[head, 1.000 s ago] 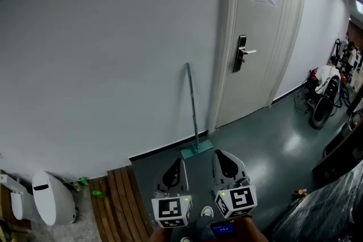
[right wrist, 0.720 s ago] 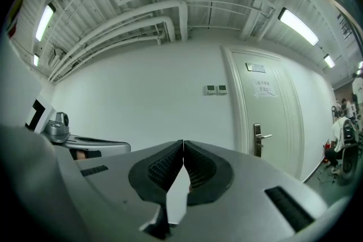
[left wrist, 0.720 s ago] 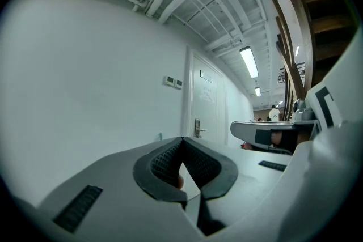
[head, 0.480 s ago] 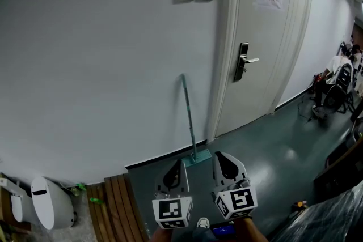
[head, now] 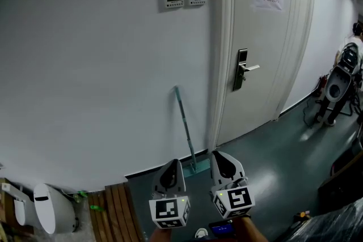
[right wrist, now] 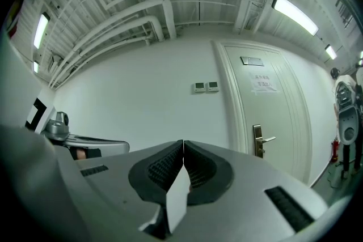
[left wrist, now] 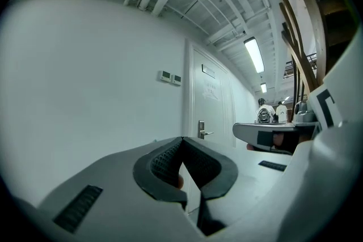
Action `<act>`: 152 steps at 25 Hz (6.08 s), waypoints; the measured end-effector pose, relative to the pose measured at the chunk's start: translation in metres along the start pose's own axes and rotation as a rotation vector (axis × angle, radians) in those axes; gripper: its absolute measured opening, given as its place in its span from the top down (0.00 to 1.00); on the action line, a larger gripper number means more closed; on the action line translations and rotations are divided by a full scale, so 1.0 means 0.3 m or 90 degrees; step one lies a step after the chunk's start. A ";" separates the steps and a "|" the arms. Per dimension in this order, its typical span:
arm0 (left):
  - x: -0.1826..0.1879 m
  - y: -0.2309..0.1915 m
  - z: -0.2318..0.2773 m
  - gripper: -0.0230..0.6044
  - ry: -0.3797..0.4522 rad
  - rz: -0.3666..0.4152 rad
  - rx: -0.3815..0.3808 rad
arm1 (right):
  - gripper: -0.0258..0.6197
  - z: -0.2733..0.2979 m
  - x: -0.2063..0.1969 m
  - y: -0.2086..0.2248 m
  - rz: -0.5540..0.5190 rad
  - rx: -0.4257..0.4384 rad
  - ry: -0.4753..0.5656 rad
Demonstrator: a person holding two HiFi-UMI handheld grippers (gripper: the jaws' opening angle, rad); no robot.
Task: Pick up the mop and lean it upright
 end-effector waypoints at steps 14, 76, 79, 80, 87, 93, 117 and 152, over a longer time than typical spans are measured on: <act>-0.024 0.003 0.219 0.94 -0.006 0.007 0.030 | 0.93 0.179 -0.032 0.151 0.009 0.027 0.001; 0.003 -0.673 1.156 0.94 0.014 0.015 -0.019 | 0.93 1.318 -0.186 0.213 -0.035 -0.019 -0.045; 0.008 -0.670 1.151 0.94 0.015 0.015 -0.013 | 0.93 1.325 -0.210 0.214 -0.033 -0.017 -0.059; 0.009 -0.670 1.149 0.94 0.015 0.015 -0.010 | 0.93 1.329 -0.218 0.215 -0.032 -0.017 -0.063; 0.013 -0.675 1.126 0.94 0.015 0.020 0.001 | 0.93 1.379 -0.275 0.217 -0.017 -0.031 -0.089; 0.031 -0.694 1.102 0.94 0.021 0.018 0.016 | 0.81 1.443 -0.403 0.238 -0.022 -0.026 -0.143; 0.020 -0.798 1.076 0.94 -0.001 0.034 0.078 | 0.74 1.713 -0.695 0.323 -0.077 -0.056 -0.261; -0.029 -0.771 1.114 0.94 0.007 0.022 0.066 | 0.79 1.513 -0.662 0.297 -0.063 -0.073 -0.206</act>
Point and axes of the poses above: the fingertips, and each gripper's own axes: z forward along the fingers, y to its right, x out of its top, the point moved 5 cm from there along -z, backward along the fingers
